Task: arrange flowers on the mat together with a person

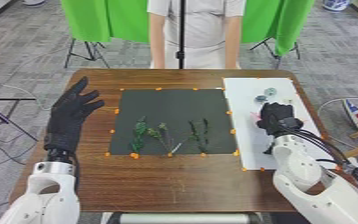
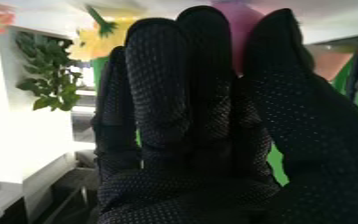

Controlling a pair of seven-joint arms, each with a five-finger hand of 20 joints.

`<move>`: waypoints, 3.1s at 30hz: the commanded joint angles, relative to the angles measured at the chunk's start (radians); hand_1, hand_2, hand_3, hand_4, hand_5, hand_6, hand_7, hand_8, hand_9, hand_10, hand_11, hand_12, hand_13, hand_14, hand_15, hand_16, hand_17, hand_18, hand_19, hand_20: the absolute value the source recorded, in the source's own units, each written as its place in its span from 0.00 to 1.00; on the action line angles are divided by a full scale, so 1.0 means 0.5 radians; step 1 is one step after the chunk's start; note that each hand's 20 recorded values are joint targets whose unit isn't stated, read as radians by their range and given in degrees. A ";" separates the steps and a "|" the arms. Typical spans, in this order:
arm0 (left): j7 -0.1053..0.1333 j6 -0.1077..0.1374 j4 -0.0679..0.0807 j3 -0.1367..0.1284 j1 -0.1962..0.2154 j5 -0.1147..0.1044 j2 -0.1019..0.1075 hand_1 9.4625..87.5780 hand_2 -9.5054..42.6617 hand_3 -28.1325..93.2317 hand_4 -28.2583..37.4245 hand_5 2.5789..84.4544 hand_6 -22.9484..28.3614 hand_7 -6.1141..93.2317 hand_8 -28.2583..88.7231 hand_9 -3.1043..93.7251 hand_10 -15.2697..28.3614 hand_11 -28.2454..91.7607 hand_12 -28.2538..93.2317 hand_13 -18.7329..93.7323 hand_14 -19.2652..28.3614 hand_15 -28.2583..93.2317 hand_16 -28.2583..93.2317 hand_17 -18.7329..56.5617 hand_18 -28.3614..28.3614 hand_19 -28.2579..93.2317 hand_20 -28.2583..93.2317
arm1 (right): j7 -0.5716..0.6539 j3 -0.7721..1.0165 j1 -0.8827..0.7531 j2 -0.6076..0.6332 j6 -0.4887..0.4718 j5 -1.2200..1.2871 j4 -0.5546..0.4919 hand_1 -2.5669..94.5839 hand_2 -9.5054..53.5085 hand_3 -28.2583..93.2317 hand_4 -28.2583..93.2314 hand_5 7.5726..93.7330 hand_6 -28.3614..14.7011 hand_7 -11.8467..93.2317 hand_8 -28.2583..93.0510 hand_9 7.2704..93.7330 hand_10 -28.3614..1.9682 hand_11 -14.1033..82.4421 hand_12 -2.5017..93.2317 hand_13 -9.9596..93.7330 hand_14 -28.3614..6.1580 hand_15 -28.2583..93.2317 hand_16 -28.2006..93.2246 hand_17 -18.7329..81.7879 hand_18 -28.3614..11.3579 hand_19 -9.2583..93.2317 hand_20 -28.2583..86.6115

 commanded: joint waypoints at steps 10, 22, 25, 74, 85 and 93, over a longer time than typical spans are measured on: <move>0.020 0.026 0.008 -0.011 0.030 -0.016 0.008 0.16 0.31 0.88 0.00 0.39 0.54 0.16 0.17 0.42 0.76 0.43 0.31 0.42 0.94 0.64 0.17 0.13 0.92 0.60 0.35 | -0.216 -0.079 0.153 -0.092 0.315 -0.113 -0.313 0.60 0.00 0.76 0.00 0.87 0.74 0.35 0.24 0.93 0.76 0.49 0.38 0.88 0.70 0.71 0.42 0.49 0.31 0.87 0.40; 0.067 0.066 0.021 0.029 -0.030 -0.044 0.021 0.16 0.31 0.88 0.00 0.39 0.54 0.16 0.17 0.42 0.76 0.43 0.31 0.42 0.95 0.64 0.17 0.13 0.92 0.61 0.35 | -0.687 -0.996 0.968 -0.787 0.088 -0.118 0.067 0.59 0.00 0.77 0.00 0.86 0.74 0.35 0.25 0.91 0.76 0.50 0.39 0.86 0.70 0.72 0.43 0.47 0.32 0.86 0.40; 0.079 0.065 0.026 0.045 -0.065 -0.040 0.019 0.16 0.31 0.89 0.00 0.39 0.55 0.16 0.17 0.42 0.76 0.43 0.31 0.42 0.94 0.64 0.17 0.14 0.92 0.61 0.35 | -0.770 -1.045 0.953 -0.892 0.030 -0.174 0.146 0.59 0.00 0.77 0.00 0.86 0.74 0.36 0.24 0.90 0.76 0.51 0.39 0.86 0.70 0.73 0.43 0.46 0.32 0.85 0.40; -0.102 -0.119 0.167 0.210 -0.386 0.046 -0.033 0.17 0.30 0.89 0.00 0.39 0.55 0.16 0.17 0.42 0.76 0.44 0.31 0.42 0.94 0.65 0.16 0.14 0.92 0.62 0.36 | -0.618 -1.279 0.980 -1.034 -0.457 -0.567 0.249 0.44 0.00 0.83 0.00 0.69 0.74 0.33 0.13 0.77 0.64 0.68 0.28 0.77 0.63 0.79 0.41 0.40 0.29 0.81 0.46; -0.044 -0.021 0.102 0.176 -0.272 0.005 0.021 0.18 0.30 0.89 0.01 0.39 0.55 0.16 0.17 0.42 0.76 0.44 0.31 0.42 0.94 0.65 0.16 0.14 0.92 0.62 0.36 | -0.598 -1.231 1.004 -1.029 -0.328 -0.236 0.167 0.40 0.00 0.83 0.00 0.65 0.72 0.32 0.11 0.74 0.61 0.68 0.27 0.76 0.60 0.78 0.40 0.40 0.28 0.80 0.46; -0.013 0.033 0.032 0.064 -0.097 -0.004 0.004 0.18 0.30 0.89 0.00 0.40 0.55 0.16 0.17 0.42 0.76 0.44 0.31 0.42 0.94 0.65 0.16 0.14 0.92 0.62 0.36 | -0.570 -0.754 0.771 -0.773 -0.444 0.486 -0.260 0.34 0.00 0.83 0.01 0.61 0.66 0.30 0.12 0.69 0.49 0.58 0.23 0.70 0.51 0.76 0.38 0.36 0.24 0.78 0.45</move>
